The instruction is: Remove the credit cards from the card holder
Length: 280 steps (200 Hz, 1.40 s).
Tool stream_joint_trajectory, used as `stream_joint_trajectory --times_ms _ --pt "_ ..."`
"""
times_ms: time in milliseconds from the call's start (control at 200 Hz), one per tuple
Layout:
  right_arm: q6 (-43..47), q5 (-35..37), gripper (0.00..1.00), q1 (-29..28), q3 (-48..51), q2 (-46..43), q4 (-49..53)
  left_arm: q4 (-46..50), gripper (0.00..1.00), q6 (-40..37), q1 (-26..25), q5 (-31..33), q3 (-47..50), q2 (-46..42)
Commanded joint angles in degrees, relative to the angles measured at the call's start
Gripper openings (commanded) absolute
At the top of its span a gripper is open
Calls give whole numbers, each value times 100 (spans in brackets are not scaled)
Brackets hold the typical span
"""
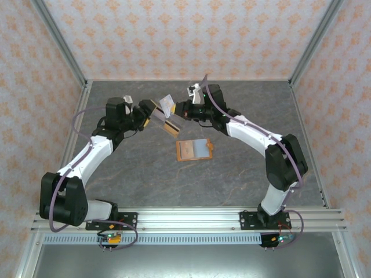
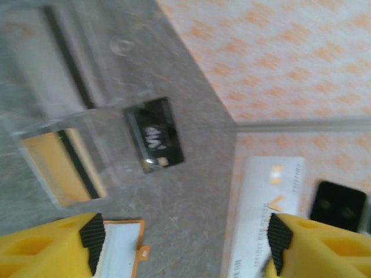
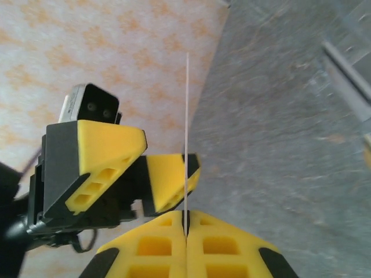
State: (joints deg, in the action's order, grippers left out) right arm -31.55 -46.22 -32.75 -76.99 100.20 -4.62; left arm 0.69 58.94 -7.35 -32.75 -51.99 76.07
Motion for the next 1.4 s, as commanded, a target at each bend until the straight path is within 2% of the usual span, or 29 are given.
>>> stream_joint_trajectory --times_ms 0,70,180,350,465,856,1396 --pt "2073 665 0 -126 -665 250 1579 1345 84 -741 66 869 -162 -215" --pt "2679 843 0 -162 -967 465 1896 1705 92 -971 96 1289 -156 -318" --pt "3384 1034 0 -211 -1539 885 2245 2152 99 -1275 160 1885 -97 -510" --pt "4408 1119 0 -307 -2535 1691 2878 2511 100 -1471 291 2231 37 -719" --pt "4766 1290 0 -358 -3147 2192 3132 2706 100 -1507 344 2334 109 -765" --pt "5113 1707 0 -355 -4504 3343 3350 2884 100 -1455 371 2313 170 -744" --pt "5347 1879 0 -363 -5119 3916 3431 2744 100 -1407 375 2115 224 -726"
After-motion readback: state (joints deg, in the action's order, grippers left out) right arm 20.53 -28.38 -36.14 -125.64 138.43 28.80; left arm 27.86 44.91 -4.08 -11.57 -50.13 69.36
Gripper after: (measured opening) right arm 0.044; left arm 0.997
